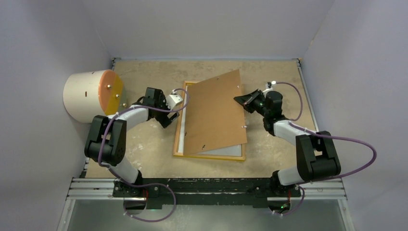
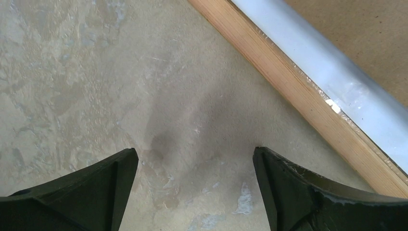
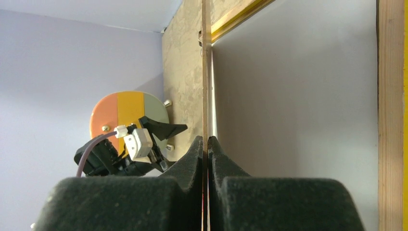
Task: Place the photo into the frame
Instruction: Place the photo frame item in the photo frame.
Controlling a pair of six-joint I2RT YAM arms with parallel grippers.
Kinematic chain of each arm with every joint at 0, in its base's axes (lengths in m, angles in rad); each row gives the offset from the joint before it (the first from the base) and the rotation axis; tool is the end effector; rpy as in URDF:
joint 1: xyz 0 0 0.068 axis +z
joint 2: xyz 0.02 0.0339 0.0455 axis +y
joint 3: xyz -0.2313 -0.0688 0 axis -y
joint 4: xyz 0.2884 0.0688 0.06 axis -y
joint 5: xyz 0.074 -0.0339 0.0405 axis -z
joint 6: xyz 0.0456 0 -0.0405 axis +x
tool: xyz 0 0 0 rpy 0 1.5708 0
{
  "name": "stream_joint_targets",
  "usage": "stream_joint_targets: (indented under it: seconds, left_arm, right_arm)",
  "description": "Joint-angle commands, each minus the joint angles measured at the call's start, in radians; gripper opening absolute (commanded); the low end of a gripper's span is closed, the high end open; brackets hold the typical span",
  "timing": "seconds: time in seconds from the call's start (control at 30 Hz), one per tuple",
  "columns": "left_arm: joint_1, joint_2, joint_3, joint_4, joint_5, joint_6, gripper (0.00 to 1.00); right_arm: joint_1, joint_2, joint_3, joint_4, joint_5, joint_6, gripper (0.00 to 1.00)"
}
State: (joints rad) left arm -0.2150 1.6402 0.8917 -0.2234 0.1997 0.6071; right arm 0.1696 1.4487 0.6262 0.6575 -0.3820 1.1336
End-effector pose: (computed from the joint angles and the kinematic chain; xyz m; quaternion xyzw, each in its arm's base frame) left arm 0.3450 -0.0846 0.0939 0.4068 0.8598 -0.0362 0.3065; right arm 0.3389 0.0753 0.1534 0.2385 0.7206 0.5001 0.4168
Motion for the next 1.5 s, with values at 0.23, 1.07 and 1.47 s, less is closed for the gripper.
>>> stream_joint_targets:
  seconds: [0.23, 1.07, 1.47]
  left_arm:
    - [-0.009, 0.013, -0.015, 0.035, 0.066, -0.011, 0.96]
    - [-0.045, -0.011, -0.004, -0.022, 0.146, -0.008, 0.93]
    - [-0.044, -0.036, 0.004, -0.043, 0.126, 0.002, 0.93]
  right_arm:
    - [0.028, 0.029, -0.013, 0.158, 0.062, 0.063, 0.00]
    - [0.167, 0.109, 0.018, -0.026, 0.172, -0.066, 0.12]
    - [0.244, 0.148, 0.199, -0.381, 0.286, -0.240, 0.75]
